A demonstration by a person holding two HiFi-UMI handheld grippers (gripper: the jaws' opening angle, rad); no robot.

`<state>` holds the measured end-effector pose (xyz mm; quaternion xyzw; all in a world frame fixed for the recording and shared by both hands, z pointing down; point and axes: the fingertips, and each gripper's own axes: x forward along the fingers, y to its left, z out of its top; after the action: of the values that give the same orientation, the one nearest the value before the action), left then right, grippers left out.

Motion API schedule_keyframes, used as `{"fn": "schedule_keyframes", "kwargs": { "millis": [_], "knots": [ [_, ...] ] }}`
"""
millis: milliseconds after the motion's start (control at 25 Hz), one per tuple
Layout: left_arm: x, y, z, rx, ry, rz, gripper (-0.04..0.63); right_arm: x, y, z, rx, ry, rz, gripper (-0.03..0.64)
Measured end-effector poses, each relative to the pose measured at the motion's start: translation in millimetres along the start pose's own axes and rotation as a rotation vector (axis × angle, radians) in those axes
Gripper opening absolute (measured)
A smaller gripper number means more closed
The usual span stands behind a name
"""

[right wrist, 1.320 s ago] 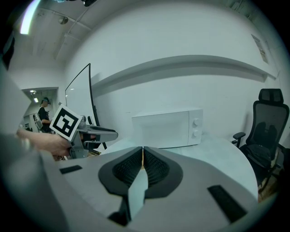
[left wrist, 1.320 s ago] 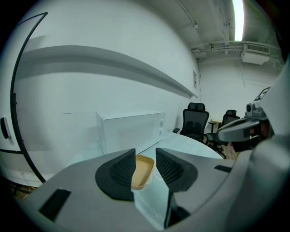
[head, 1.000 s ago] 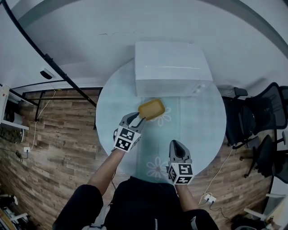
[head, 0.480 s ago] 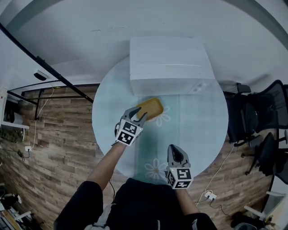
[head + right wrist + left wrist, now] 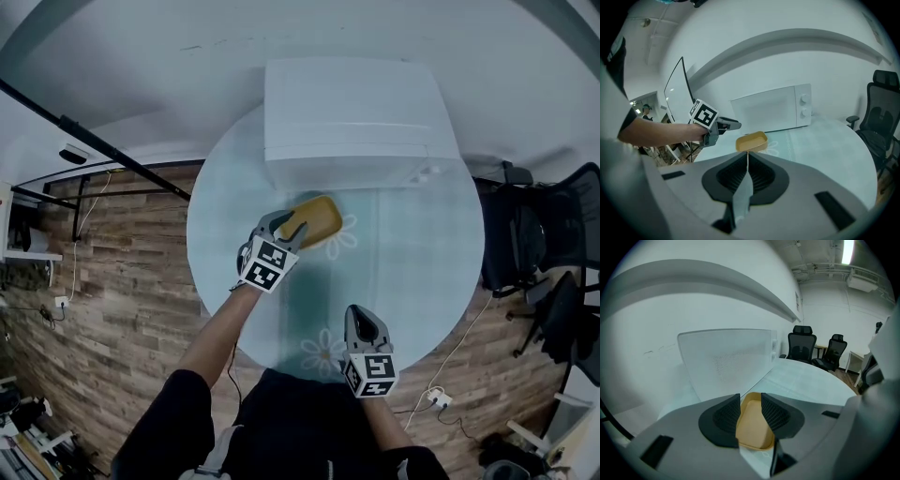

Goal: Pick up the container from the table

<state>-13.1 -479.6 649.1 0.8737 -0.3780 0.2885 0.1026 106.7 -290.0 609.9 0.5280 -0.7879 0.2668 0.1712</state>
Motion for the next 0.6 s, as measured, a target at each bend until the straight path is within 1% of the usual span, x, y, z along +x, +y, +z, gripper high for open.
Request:
{"fn": "schedule_keyframes", "kwargs": {
  "millis": [320, 600],
  "knots": [
    [23.5, 7.3, -9.6, 0.018, 0.042, -0.013, 0.129, 11.3, 0.5, -10.3, 0.013, 0.037, 0.021, 0.026],
    [44.1, 8.5, -23.7, 0.024, 0.085, -0.025, 0.129, 18.5, -10.2, -19.3, 0.038, 0.06, 0.015, 0.025]
  ]
}}
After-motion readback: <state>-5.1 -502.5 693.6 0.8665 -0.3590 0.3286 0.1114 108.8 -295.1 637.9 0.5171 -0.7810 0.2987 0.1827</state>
